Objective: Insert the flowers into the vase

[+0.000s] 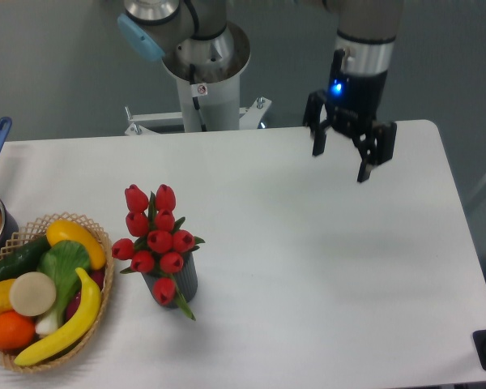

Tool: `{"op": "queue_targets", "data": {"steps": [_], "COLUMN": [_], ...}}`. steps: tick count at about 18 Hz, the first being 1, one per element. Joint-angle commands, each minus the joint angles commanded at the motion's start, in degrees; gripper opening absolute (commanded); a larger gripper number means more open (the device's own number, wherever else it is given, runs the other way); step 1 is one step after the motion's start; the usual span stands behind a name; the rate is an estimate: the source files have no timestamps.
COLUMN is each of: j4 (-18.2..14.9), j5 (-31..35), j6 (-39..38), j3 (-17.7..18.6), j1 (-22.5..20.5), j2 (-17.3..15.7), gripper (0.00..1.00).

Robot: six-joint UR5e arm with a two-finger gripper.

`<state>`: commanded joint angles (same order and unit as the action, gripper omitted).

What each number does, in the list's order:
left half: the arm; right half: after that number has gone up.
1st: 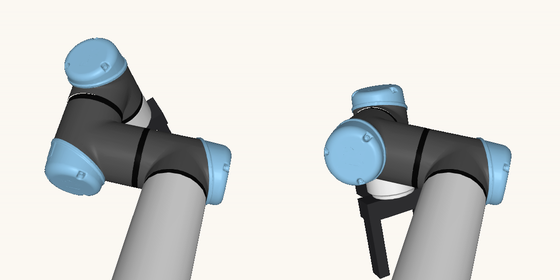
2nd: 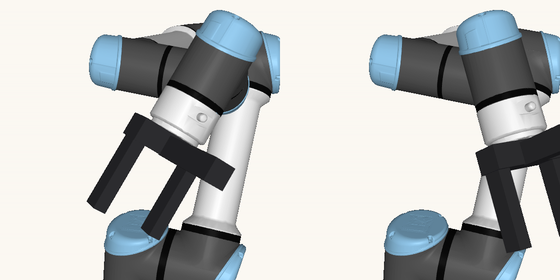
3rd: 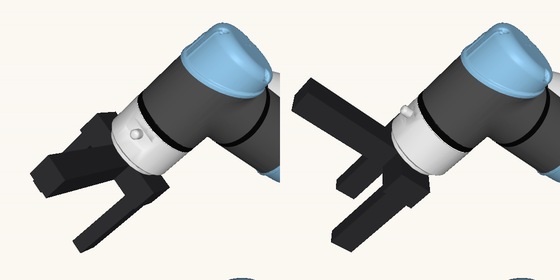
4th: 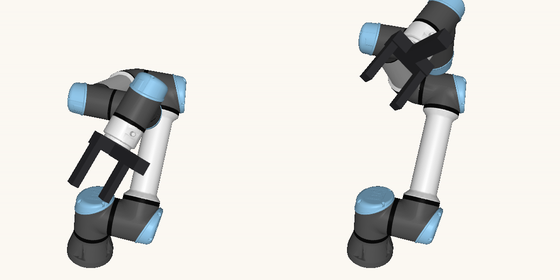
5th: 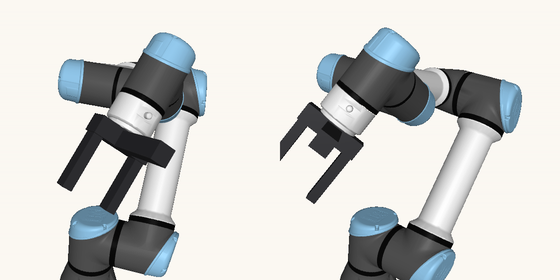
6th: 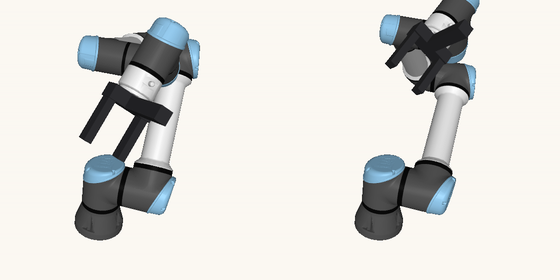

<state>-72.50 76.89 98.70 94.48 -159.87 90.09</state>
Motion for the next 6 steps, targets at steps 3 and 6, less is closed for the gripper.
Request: {"op": "queue_targets", "data": {"steps": [3,6], "j4": [-0.36,-0.89], "j5": [0.36,0.36], "j6": [0.09,0.09], "j3": [0.17,0.52], "j1": [0.0,0.35], "j2": [-0.35,-0.53], "gripper": [1.0,1.0]}}
